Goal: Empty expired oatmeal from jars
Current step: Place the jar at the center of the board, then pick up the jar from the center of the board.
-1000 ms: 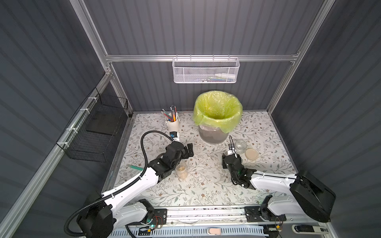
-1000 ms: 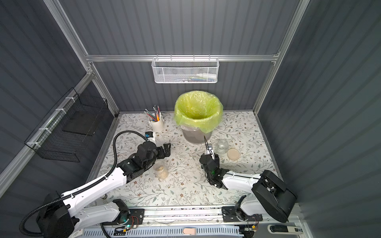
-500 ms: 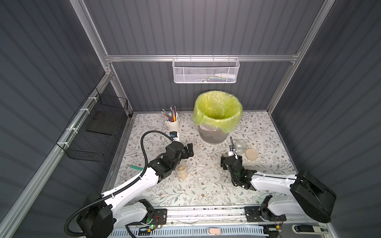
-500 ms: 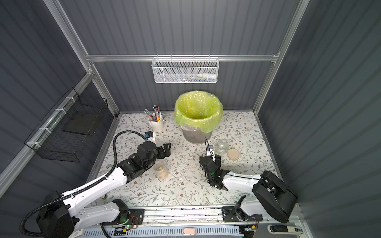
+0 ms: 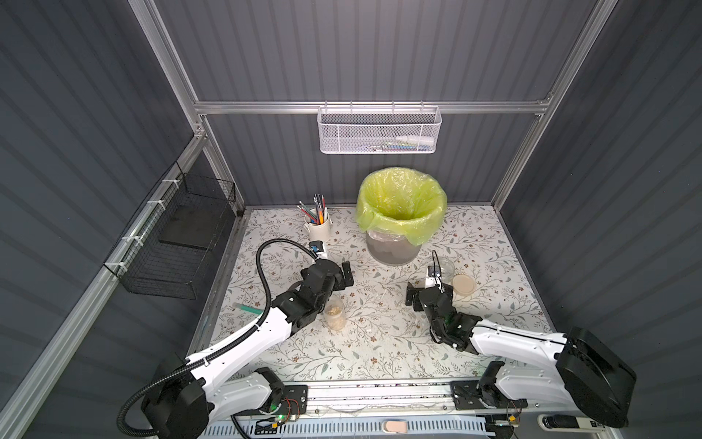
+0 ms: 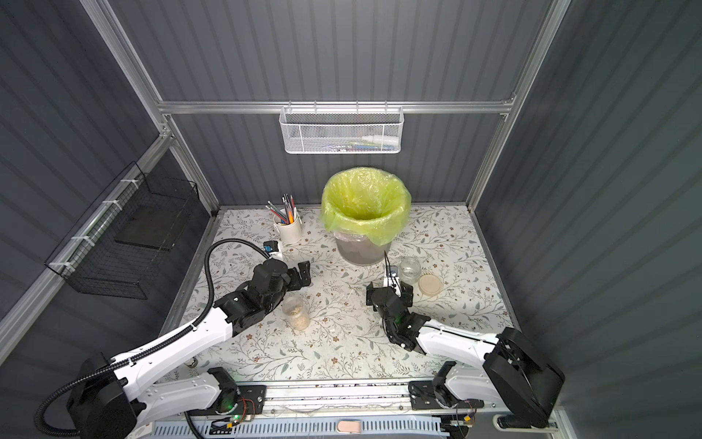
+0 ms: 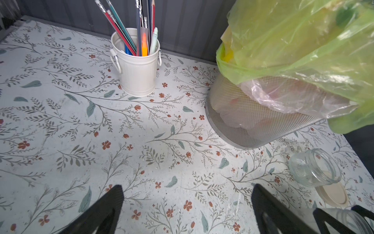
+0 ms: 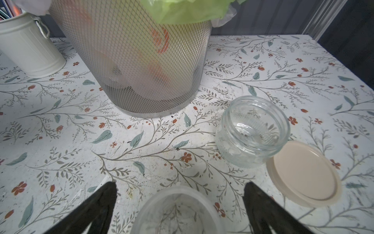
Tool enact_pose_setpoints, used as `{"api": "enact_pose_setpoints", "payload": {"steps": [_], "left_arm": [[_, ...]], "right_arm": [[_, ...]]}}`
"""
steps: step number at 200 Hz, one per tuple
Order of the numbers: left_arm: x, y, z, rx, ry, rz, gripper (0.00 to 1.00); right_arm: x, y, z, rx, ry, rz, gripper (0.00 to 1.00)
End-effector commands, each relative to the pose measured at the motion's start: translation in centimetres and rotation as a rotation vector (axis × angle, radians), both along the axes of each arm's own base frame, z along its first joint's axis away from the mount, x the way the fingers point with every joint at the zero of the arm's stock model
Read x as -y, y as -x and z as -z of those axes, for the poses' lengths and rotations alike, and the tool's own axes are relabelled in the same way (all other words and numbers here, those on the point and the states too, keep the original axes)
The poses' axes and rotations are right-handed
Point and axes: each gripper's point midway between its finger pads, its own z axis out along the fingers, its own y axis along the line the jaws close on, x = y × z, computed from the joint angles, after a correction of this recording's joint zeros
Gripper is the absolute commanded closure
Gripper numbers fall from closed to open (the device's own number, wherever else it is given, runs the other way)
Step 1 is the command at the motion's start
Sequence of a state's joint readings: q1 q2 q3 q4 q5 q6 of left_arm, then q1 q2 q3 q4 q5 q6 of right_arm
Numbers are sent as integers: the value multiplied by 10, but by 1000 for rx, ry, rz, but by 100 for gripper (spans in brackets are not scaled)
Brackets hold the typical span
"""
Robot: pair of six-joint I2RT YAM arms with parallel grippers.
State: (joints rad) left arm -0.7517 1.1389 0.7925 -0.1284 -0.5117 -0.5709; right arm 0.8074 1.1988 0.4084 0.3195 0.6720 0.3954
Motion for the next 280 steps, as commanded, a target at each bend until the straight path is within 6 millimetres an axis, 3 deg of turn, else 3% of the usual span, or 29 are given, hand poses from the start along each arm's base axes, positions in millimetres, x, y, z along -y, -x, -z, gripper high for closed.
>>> {"api": "enact_pose_setpoints", "payload": {"steps": [1, 22, 32, 69, 106, 143, 148, 220, 280], "left_arm": [[-20, -1, -16, 19, -58, -82, 0], [-32, 3, -18, 24, -88, -116, 0], [-39, 5, -19, 30, -106, -140, 0], [-57, 12, -19, 24, -163, -191, 0], [-77, 18, -17, 15, -255, -241, 0], [-94, 27, -21, 28, -228, -306, 0], [-95, 28, -20, 33, -223, -310, 0], [-117, 42, -12, -16, -266, -388, 0], [-146, 63, -19, 0, -254, -478, 0]], "right_arm": [[-5, 2, -11, -6, 14, -34, 1], [-4, 6, -18, -19, 30, -39, 1], [-4, 8, -34, 13, 5, -52, 1], [-13, 11, -55, 0, 14, -119, 1], [-49, 17, -64, -97, 30, -277, 1], [-91, 32, -83, -30, 5, -397, 1], [-97, 33, -72, -60, 23, -409, 1], [-195, 58, -34, -164, 116, -631, 1], [-245, 65, -17, -199, 84, -713, 1]]}}
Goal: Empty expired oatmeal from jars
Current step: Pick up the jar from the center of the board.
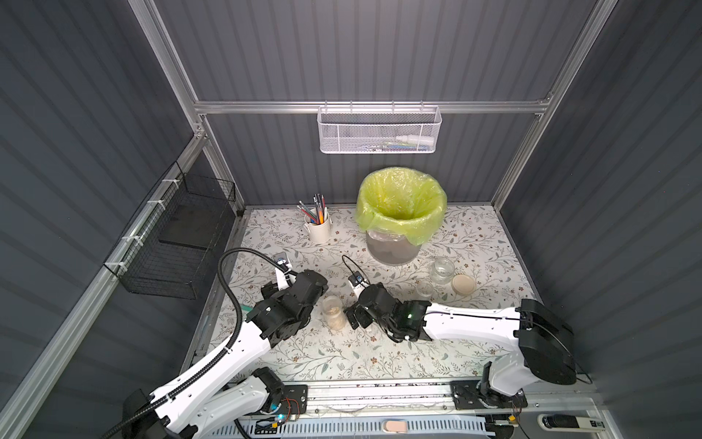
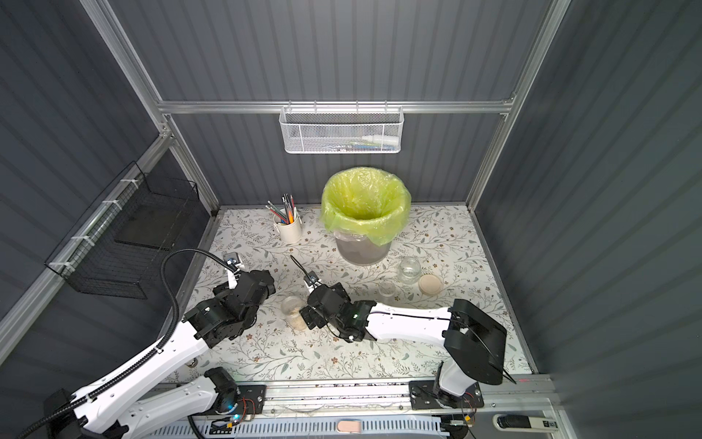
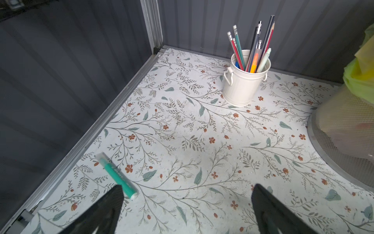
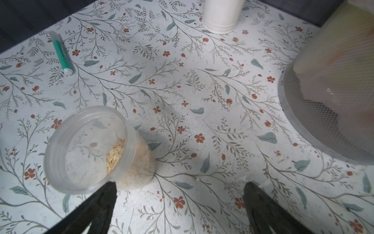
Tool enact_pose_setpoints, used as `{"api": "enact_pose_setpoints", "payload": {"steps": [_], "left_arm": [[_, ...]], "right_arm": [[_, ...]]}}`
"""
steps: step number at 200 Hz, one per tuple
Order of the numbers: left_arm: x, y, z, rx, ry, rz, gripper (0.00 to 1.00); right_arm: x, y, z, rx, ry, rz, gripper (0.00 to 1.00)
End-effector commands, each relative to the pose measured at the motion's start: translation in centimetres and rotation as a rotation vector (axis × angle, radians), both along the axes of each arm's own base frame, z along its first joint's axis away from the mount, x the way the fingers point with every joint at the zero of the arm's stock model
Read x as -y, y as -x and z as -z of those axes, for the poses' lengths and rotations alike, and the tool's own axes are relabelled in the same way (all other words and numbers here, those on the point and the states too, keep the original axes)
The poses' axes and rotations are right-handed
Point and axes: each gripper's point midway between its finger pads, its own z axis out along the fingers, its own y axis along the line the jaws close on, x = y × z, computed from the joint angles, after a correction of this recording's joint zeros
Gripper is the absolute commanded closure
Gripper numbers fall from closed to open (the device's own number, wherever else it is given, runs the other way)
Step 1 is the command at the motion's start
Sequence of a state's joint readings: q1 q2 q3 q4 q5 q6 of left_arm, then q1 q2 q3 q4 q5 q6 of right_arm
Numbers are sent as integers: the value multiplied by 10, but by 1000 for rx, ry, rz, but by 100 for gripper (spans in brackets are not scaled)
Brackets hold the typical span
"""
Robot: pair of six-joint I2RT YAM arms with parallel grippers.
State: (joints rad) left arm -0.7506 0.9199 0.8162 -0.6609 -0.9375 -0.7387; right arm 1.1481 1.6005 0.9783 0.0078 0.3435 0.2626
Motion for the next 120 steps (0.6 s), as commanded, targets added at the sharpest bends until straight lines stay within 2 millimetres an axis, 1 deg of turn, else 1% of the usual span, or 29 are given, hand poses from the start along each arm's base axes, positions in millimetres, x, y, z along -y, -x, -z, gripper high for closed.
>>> {"api": "enact_pose_setpoints", "payload": {"steps": [1, 22, 37, 62, 82, 105, 120], "left_arm": [[-21, 12, -5, 20, -8, -63, 0], [-23, 16, -5, 28, 9, -52, 0], [-26, 19, -6, 29, 17, -58, 0], [-25, 18, 1, 25, 10, -52, 0], [-19, 15, 9, 19, 20, -39, 0], [-15, 12, 14, 8, 21, -31, 0], [-13, 10, 14, 9, 23, -27, 0]], "right_arm": [[-20, 3, -3, -13, -35, -35, 1], [-28, 4, 4, -30, -32, -50, 1], [-30, 6, 4, -33, -30, -51, 1], [-18, 9, 4, -28, -46, -23, 1], [-6, 9, 9, -20, -17, -9, 1], [-3, 13, 11, -22, -2, -26, 1], [-4, 15, 12, -28, -2, -38, 1]]}}
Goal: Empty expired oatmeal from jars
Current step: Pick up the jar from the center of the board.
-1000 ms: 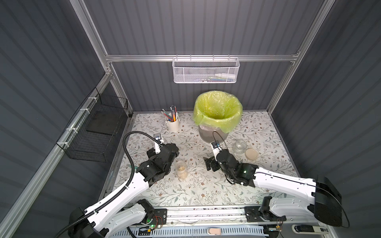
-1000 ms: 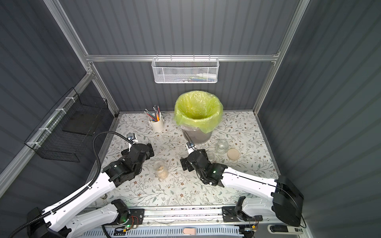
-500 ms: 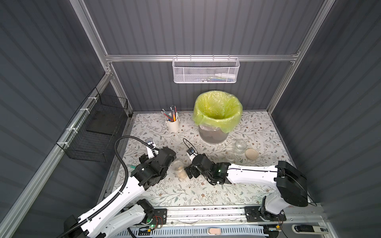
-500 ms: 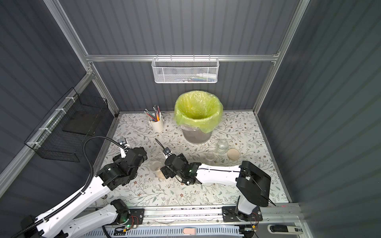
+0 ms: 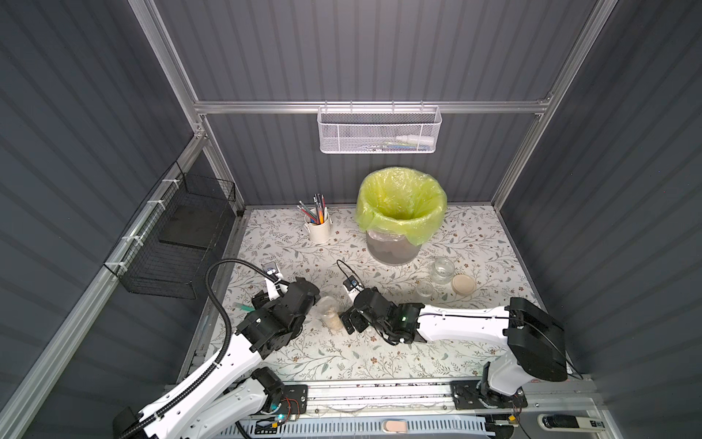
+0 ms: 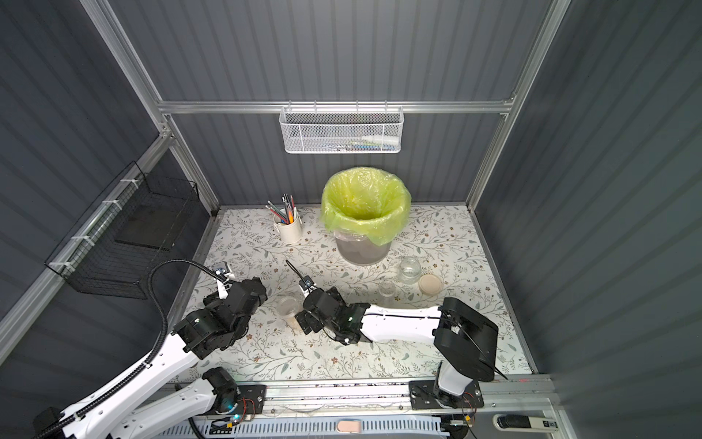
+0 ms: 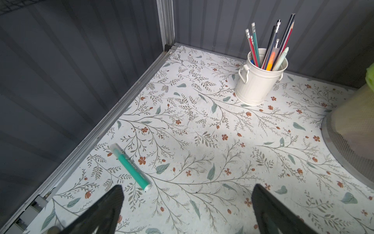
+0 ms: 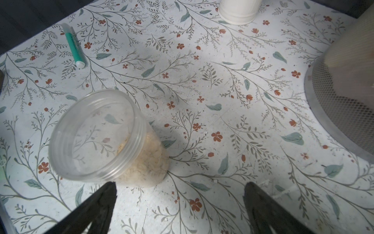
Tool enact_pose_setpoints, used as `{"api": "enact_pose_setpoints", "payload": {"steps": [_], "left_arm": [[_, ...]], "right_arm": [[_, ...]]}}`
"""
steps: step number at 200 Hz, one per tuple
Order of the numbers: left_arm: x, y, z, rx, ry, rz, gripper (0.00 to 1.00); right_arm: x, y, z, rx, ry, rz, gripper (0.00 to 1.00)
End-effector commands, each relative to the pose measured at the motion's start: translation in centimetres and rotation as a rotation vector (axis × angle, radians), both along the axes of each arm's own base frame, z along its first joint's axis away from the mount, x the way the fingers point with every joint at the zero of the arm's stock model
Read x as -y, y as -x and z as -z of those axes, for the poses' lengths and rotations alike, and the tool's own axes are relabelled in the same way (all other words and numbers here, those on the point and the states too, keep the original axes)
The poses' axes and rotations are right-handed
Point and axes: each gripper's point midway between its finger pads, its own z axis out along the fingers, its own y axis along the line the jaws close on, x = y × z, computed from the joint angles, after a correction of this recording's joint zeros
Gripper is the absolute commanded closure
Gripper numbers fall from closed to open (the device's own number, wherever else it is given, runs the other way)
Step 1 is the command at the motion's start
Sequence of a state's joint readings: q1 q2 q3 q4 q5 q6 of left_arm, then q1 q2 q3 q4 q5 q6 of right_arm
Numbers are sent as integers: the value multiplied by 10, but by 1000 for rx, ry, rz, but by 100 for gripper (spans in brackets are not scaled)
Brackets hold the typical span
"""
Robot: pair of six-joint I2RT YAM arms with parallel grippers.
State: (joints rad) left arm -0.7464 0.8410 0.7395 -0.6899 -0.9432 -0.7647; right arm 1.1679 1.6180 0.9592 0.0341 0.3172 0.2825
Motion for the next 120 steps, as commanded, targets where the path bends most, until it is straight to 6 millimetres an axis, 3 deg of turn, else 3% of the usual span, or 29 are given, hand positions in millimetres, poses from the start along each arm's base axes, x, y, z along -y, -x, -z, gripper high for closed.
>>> {"api": "enact_pose_setpoints", "payload": {"steps": [1, 66, 120], "left_arm": [[3, -4, -1, 19, 23, -6, 0], [7, -7, 1, 11, 11, 15, 0], [8, -5, 3, -3, 19, 25, 0]], "right_arm": [[3, 4, 0, 2, 7, -13, 1], [1, 21, 3, -36, -61, -61, 1], [-20, 22, 0, -31, -78, -115, 1]]}}
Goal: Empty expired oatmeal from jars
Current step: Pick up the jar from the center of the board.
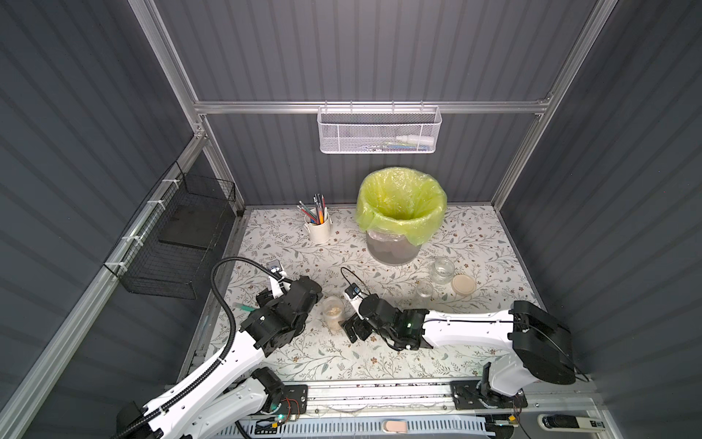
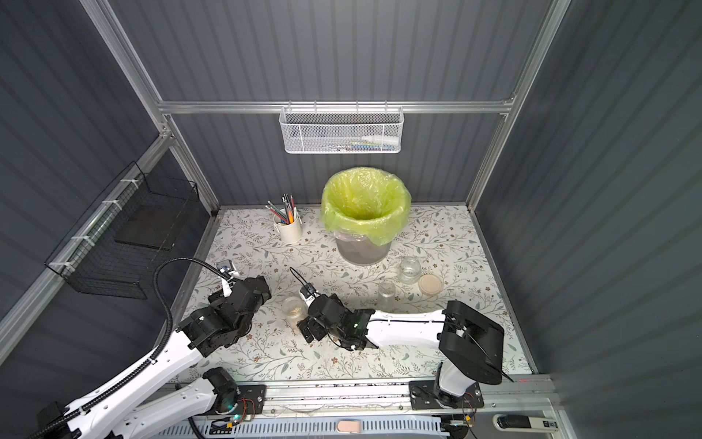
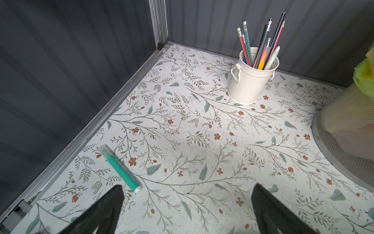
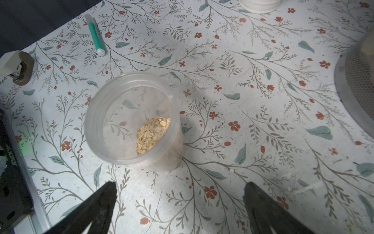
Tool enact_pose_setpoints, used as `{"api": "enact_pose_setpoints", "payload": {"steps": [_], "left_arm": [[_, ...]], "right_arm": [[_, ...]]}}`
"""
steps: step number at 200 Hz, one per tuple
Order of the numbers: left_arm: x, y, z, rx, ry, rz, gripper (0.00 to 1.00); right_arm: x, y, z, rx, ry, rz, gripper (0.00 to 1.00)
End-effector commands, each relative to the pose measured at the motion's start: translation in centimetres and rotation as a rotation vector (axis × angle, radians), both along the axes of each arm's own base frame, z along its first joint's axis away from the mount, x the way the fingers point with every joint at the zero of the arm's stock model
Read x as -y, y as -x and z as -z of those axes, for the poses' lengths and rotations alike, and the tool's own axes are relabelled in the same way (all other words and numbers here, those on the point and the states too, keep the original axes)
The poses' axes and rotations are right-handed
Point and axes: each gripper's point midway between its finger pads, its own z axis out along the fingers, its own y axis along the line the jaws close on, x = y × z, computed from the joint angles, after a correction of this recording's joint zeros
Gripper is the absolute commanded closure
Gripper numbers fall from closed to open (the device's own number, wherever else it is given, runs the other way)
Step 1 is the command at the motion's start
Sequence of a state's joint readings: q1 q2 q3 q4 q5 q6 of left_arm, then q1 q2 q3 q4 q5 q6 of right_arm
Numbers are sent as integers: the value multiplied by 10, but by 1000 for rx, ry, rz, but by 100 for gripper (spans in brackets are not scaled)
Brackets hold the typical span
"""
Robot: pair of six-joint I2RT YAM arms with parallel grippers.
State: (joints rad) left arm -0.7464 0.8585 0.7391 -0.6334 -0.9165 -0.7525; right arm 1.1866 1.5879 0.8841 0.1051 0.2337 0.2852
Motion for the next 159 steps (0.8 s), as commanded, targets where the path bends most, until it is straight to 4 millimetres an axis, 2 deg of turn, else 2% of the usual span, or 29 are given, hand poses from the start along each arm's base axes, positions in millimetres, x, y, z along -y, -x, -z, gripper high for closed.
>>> {"api": "enact_pose_setpoints", "payload": {"steps": [1, 108, 159], "left_arm": [[-3, 2, 3, -14, -11, 1, 0], [-5, 6, 1, -17, -2, 8, 0], [-6, 7, -1, -7, -6, 9, 0]], "right_arm": [[-17, 0, -7, 10, -34, -34, 1], [-56, -15, -6, 40, -63, -81, 3], [-59, -27, -5, 41, -87, -59, 6]]}}
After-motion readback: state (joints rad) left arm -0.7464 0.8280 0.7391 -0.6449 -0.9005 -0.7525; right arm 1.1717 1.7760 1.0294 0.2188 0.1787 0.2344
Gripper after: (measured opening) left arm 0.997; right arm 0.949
